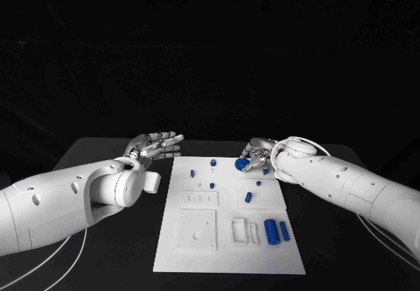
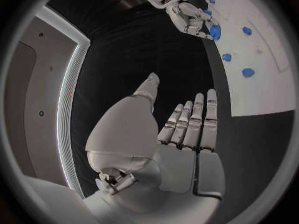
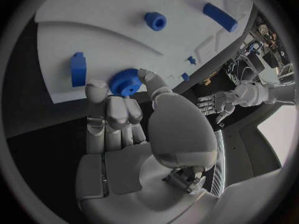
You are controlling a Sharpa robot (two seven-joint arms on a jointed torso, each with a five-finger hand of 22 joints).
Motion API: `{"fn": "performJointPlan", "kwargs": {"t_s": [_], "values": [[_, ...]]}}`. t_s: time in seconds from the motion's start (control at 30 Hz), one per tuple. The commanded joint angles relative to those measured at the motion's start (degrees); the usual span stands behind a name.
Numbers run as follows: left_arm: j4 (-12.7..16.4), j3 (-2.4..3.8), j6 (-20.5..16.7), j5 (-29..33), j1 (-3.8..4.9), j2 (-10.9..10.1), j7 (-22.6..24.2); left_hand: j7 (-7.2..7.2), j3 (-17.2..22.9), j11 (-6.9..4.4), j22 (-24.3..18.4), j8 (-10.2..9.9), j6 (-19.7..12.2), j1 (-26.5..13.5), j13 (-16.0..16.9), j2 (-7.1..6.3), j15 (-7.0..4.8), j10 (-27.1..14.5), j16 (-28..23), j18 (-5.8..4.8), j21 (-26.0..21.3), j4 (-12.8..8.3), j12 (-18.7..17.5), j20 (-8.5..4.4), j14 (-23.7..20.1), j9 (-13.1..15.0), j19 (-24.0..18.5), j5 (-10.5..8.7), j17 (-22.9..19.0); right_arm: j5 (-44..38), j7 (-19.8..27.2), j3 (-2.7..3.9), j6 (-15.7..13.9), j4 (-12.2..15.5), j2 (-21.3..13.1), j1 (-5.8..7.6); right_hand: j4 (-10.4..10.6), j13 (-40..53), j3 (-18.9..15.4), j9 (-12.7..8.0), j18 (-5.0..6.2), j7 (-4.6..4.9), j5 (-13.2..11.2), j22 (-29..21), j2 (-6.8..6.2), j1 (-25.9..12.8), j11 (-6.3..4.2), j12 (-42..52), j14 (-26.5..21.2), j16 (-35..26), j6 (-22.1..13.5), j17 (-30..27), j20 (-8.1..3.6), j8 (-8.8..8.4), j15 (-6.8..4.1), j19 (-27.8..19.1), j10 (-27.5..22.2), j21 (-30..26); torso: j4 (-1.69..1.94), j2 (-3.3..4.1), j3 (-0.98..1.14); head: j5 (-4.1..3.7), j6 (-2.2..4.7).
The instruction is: Assemble the parts on the task board
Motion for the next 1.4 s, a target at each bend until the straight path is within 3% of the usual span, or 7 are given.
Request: {"fn": "performJointPlan", "kwargs": {"t_s": [0.03, 0.5, 0.6, 0.67, 0.77, 1.27, 1.4], "values": [[0.0, 0.06, 0.6, -0.3, 0.18, 0.1, 0.3, 0.79, 0.2, 0.07, -0.1, 0.0, -0.1, 0.3, -0.1, -0.12, -0.09, -0.5, -0.2, -0.06, -0.3, -0.2, -0.2, 0.00, -0.4, 0.0, 0.1, -0.01, -0.1, -0.1, -0.5, -0.20, 0.8, 0.0, -0.3, -0.39, -0.3, -0.1, 1.1, 0.2, 0.42, -0.02, 0.6, 3.0, 0.07, -0.9, -0.02, 0.1, 0.2, -0.2, 1.0, 0.1, 0.28, 0.13, 0.26, 2.7, -0.1, -0.2, 0.02, 0.00, -0.01, -0.09, 0.00], [-0.1, 0.06, 0.6, -0.3, 0.18, 0.1, 0.2, 0.80, 0.1, 0.06, -0.1, 0.0, -0.2, 0.3, -0.1, -0.08, -0.10, -0.6, -0.2, -0.05, -0.3, -0.1, -0.2, 0.02, -0.5, 0.0, 0.0, -0.02, -0.1, 1.8, 0.1, -0.20, 2.8, -0.2, -0.4, -0.41, 2.2, -0.1, 1.2, 0.3, 0.23, -0.29, 2.0, 3.0, 0.57, -2.4, -0.20, 0.1, 0.2, -0.3, 3.6, 0.1, 0.15, 0.21, 0.13, 2.7, -0.1, -0.3, 0.07, 0.02, -0.02, -0.24, -0.03], [-0.1, 0.06, 0.6, -0.3, 0.18, 0.1, 0.2, 0.87, 0.2, 0.11, -0.1, 0.0, -0.5, 0.3, -0.1, -0.25, -0.10, -0.9, -0.2, -0.04, -0.3, 0.0, -0.2, 0.03, -0.5, -0.1, 0.0, -0.01, -0.1, 2.1, 0.3, -0.20, 3.4, -0.3, -0.4, -0.41, 0.8, -0.2, 7.0, 0.2, 0.18, -0.09, 9.8, 3.1, -0.35, -3.0, -0.33, -0.2, 0.1, -0.4, 2.4, 0.1, -0.06, 0.18, -0.06, 2.6, -0.5, -0.3, 0.07, 0.01, -0.03, -0.26, -0.09], [-0.1, 0.06, 0.6, -0.3, 0.18, 0.1, 0.1, 0.87, 0.2, 0.11, -0.1, 0.0, -0.5, 0.3, -0.1, -0.25, -0.10, -0.9, -0.2, -0.04, -0.3, 0.0, -0.2, 0.03, -0.5, -0.1, 0.0, -0.01, -0.1, 2.3, 0.4, -0.20, 3.9, -0.5, -0.4, -0.41, -1.0, -0.3, 14.1, 0.2, 0.15, -0.06, 11.6, 3.4, -1.71, -5.0, -0.44, -0.5, 0.0, -0.5, 1.5, 0.1, -0.18, 0.17, -0.18, 2.5, -0.5, -0.2, 0.08, 0.03, -0.02, -0.27, -0.12], [-0.1, 0.06, 0.5, -0.3, 0.18, 0.1, 0.1, 0.87, 0.2, 0.11, -0.1, 0.0, -0.5, 0.3, -0.1, -0.25, -0.10, -0.9, -0.2, -0.04, -0.3, 0.0, -0.2, 0.03, -0.5, -0.1, 0.0, -0.01, -0.1, 2.4, 0.6, -0.20, 4.2, -0.6, -0.4, -0.41, -2.1, -0.3, 17.1, 0.1, 0.12, -0.09, 12.4, 3.4, -2.13, -5.7, -0.58, -0.6, 0.0, -0.6, 0.5, 0.1, -0.27, 0.07, -0.24, 2.5, -0.5, 0.1, 0.07, 0.02, 0.00, -0.28, -0.13], [-0.1, 0.06, 0.5, -0.3, 0.18, 0.0, -0.2, 0.95, 0.5, 0.16, -0.1, 0.0, -1.0, 0.5, -0.1, -0.71, -0.06, -1.4, -0.2, -0.08, -0.4, 0.5, -0.2, 0.07, -0.9, -0.1, -0.1, -0.05, -0.1, 2.2, 1.2, -0.20, 4.6, -0.9, -0.6, -0.42, -4.4, -0.9, 13.0, 0.0, 0.30, 0.23, 11.9, 3.4, -2.47, -2.8, -0.27, -1.4, -0.1, -1.0, -4.7, 0.1, 0.02, -0.10, 0.05, 2.0, -0.9, 0.3, 0.03, 0.00, 0.06, -0.51, -0.25], [-0.1, 0.06, 0.5, -0.3, 0.18, 0.0, -0.3, 0.95, 0.5, 0.16, -0.1, 0.0, -1.0, 0.6, -0.1, -0.74, -0.05, -1.4, -0.2, -0.10, -0.4, 0.6, -0.2, 0.07, -0.9, -0.1, -0.2, -0.13, -0.1, 2.0, 1.4, -0.20, 3.8, -0.9, -0.6, -0.43, -3.8, -0.8, 9.9, 0.0, 0.31, 0.24, 9.3, 3.3, -1.89, -2.2, -0.19, -1.1, 0.0, -1.0, -4.6, 0.1, 0.12, -0.08, 0.14, 2.1, -0.7, 0.3, 0.04, 0.00, 0.04, -0.59, -0.17]]}}
